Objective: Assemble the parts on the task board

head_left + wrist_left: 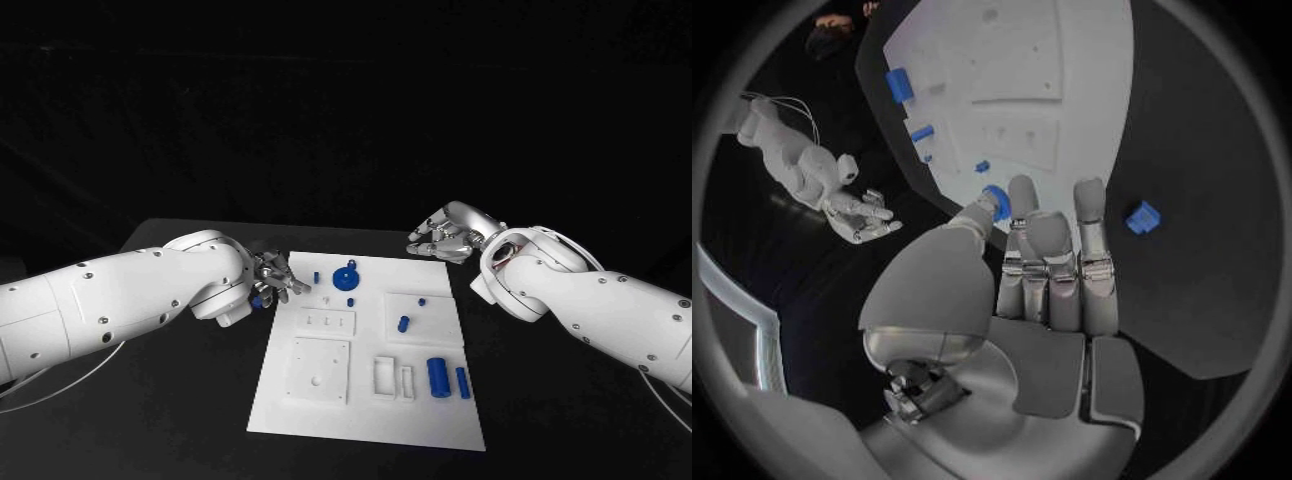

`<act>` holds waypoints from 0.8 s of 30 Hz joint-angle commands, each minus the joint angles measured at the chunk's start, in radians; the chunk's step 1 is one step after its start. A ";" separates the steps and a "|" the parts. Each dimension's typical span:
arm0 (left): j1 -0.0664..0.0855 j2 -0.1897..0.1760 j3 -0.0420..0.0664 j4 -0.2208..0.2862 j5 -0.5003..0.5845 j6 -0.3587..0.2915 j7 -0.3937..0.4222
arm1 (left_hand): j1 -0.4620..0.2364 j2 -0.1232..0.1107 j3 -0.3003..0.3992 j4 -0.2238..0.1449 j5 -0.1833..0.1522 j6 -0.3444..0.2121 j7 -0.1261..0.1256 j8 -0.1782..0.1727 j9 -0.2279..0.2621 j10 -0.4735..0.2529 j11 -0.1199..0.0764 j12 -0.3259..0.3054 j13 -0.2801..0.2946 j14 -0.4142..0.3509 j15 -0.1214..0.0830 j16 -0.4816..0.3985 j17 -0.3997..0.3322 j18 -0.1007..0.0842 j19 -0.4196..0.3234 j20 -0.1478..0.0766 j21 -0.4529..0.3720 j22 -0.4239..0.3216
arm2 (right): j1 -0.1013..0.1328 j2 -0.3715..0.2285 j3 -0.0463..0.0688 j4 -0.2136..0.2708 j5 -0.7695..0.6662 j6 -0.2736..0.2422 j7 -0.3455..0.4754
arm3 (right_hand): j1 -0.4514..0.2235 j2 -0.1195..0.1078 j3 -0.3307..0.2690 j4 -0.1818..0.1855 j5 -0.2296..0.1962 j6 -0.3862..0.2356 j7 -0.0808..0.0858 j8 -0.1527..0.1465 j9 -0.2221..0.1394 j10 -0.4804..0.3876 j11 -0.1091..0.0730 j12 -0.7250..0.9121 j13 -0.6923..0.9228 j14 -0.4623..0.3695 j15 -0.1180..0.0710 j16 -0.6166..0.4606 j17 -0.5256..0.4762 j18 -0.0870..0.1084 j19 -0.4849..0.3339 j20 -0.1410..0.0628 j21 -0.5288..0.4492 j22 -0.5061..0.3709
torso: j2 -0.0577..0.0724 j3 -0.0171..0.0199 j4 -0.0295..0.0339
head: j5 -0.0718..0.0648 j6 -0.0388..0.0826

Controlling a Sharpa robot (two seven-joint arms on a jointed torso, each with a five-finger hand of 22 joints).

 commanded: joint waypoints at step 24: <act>0.043 -0.059 -0.025 -0.108 -0.200 0.060 0.056 | 0.249 0.011 0.018 -0.163 -0.006 0.018 0.025 0.001 -0.004 -0.030 0.041 -0.306 -0.085 -0.072 0.044 -0.153 -0.033 0.005 -0.035 0.037 -0.149 0.003 | 0.000 -0.009 0.000 -0.001 0.017 -0.004 0.003 | 0.004 -0.014 -0.010 0.003 0.006 -0.039 0.011 -0.004 -0.001 -0.003 0.007 -0.001 -0.001 -0.002 0.007 -0.004 0.002 0.020 0.041 0.010 -0.006 0.099 | 0.002 -0.0003 -0.0007 | 0.077 0.012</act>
